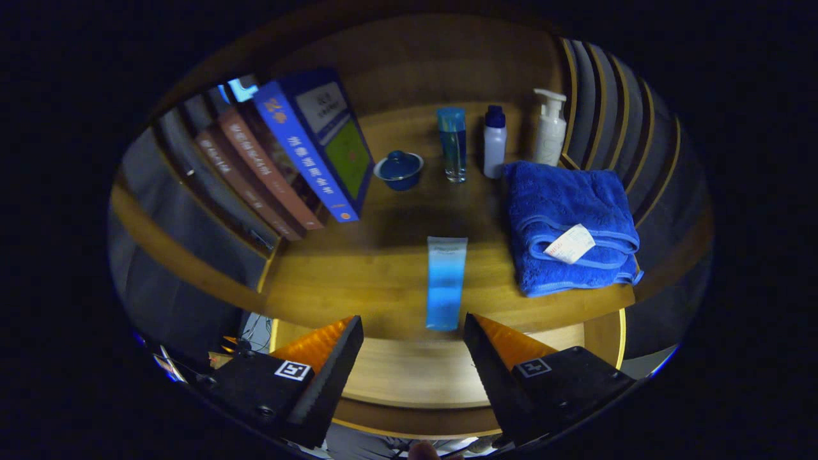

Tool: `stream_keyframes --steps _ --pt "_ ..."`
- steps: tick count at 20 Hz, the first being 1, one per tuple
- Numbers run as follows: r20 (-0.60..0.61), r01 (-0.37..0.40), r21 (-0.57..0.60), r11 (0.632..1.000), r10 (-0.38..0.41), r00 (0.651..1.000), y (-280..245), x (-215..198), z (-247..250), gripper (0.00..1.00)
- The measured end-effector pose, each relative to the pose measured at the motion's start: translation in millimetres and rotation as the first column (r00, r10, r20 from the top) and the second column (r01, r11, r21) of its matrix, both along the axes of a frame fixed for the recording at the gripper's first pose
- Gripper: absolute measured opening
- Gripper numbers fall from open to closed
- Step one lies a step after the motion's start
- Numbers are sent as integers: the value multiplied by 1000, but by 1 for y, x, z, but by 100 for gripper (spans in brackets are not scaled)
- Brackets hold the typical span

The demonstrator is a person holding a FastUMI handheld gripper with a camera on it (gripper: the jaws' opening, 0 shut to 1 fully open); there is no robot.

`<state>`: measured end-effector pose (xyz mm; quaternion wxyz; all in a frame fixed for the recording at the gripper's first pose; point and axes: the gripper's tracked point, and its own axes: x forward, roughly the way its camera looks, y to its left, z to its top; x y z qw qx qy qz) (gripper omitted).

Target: Pull open the drawer, take out the items inside it, and place them on the countertop above the cabinet.

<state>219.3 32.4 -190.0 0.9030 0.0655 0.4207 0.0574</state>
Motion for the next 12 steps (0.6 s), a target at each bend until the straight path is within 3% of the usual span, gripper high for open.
stream_keyframes --steps 6,12 --pt "188 -46 -69 997 59 980 12 -76 8 100" --pt "424 -5 -104 995 49 904 18 -147 18 100"
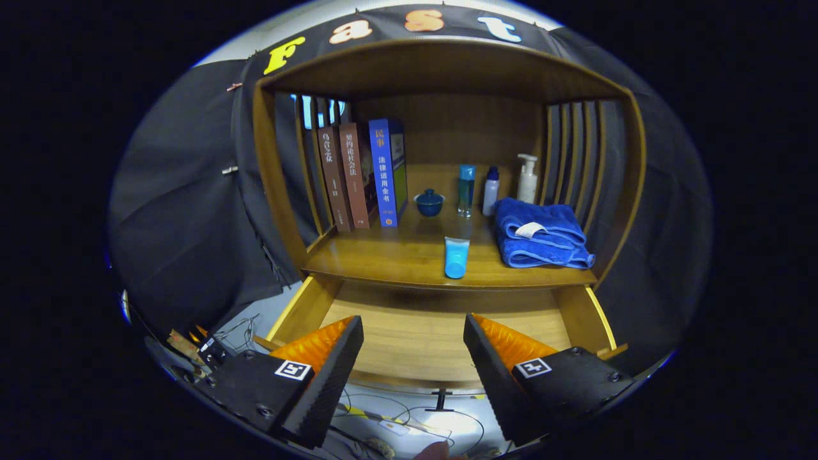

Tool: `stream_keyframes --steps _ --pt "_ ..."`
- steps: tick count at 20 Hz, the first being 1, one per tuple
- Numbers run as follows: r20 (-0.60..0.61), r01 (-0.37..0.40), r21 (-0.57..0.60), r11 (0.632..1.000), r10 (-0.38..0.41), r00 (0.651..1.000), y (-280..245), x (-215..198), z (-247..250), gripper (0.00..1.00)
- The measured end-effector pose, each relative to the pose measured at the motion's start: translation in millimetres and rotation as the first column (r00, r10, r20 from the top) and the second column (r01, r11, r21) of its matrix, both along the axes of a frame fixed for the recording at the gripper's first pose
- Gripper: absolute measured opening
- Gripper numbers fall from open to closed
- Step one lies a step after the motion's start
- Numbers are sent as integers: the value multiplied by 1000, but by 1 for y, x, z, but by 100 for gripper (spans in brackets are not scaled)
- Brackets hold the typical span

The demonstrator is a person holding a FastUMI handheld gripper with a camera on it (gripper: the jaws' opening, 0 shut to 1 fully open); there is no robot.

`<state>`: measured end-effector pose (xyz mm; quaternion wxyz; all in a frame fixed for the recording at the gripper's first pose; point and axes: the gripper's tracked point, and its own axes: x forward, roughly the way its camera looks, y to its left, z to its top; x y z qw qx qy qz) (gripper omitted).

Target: Pull open the drawer, take out the items inside it, and place them on the countertop above the cabinet.

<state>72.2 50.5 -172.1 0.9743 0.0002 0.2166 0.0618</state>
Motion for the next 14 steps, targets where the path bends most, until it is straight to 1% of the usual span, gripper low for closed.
stream_keyframes --steps 3,7,11,12,14 --pt "121 22 -12 1000 -20 992 -4 -26 -8 100" --pt "183 62 5 998 -62 981 -13 -58 -48 100" --pt "208 92 60 994 -103 973 -15 -63 -93 100" --pt "219 98 60 993 -108 970 -17 -61 -102 100" --pt "223 114 11 993 -114 968 -21 -60 -115 100"
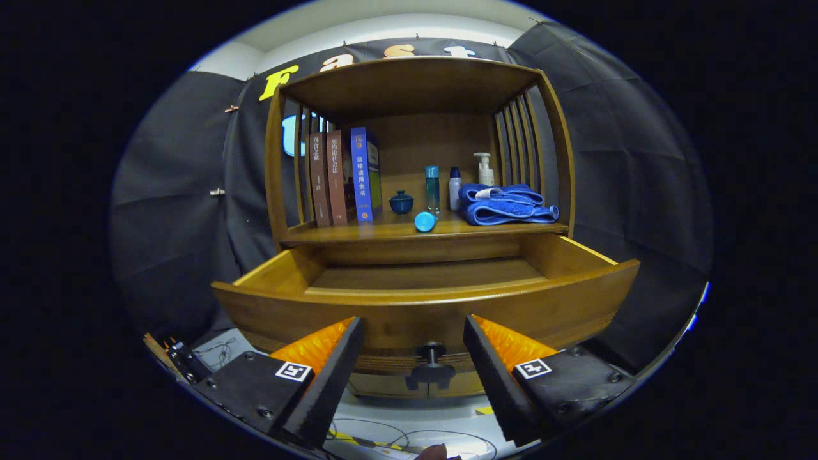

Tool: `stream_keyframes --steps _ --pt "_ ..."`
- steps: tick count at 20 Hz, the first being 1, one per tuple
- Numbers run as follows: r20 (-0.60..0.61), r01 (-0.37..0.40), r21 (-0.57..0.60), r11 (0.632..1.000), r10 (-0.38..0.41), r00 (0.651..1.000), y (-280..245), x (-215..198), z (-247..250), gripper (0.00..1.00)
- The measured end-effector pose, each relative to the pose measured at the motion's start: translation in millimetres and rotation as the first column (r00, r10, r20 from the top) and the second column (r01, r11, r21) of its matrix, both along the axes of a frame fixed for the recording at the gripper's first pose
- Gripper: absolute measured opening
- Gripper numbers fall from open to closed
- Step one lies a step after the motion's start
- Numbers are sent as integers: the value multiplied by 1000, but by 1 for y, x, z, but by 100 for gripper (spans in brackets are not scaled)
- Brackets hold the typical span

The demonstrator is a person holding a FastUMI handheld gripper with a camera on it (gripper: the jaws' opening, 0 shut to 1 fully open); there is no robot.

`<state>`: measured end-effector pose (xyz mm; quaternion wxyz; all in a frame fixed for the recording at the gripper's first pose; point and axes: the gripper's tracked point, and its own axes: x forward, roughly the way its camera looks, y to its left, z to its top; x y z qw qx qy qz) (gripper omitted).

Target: Pull open the drawer, take out the items inside it, and place them on the countertop above the cabinet.

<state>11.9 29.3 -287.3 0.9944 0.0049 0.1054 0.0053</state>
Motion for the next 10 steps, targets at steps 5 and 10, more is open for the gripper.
stream_keyframes --steps 5,10 --pt "12 23 -41 999 -23 1000 -5 8 -17 100" --pt "8 27 -55 998 -27 1000 -7 9 -18 100"
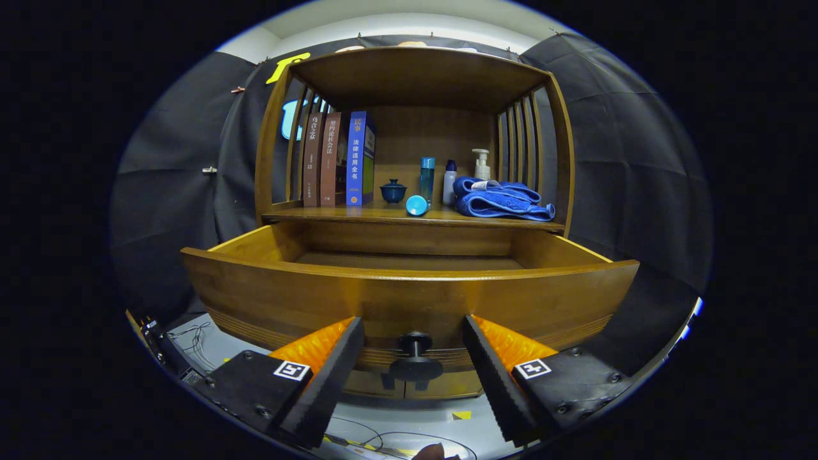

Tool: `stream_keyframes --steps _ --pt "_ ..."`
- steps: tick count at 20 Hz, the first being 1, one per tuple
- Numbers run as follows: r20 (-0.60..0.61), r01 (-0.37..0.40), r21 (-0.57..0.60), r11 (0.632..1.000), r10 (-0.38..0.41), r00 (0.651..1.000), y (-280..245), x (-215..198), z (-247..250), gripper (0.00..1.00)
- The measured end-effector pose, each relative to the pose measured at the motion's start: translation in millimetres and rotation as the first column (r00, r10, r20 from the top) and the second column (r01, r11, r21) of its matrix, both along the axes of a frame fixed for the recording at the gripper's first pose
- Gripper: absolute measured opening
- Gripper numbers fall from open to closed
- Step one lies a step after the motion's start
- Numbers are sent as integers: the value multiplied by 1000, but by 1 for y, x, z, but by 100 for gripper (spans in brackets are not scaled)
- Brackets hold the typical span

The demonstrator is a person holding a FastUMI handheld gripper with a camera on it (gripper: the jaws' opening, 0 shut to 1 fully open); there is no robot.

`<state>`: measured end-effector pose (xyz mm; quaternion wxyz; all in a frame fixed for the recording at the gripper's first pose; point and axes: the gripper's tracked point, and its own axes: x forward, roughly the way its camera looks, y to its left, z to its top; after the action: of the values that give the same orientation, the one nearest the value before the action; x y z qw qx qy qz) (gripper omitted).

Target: Pull open the drawer, take out the items inside it, and place them on the countertop above the cabinet.

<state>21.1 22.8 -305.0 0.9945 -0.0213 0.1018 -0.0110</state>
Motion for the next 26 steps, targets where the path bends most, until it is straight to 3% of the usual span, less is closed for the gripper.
stream_keyframes --steps 12,26 --pt "-10 10 -57 998 -10 1000 2 67 2 100" --pt "-40 24 -26 999 -25 999 3 142 -8 100"
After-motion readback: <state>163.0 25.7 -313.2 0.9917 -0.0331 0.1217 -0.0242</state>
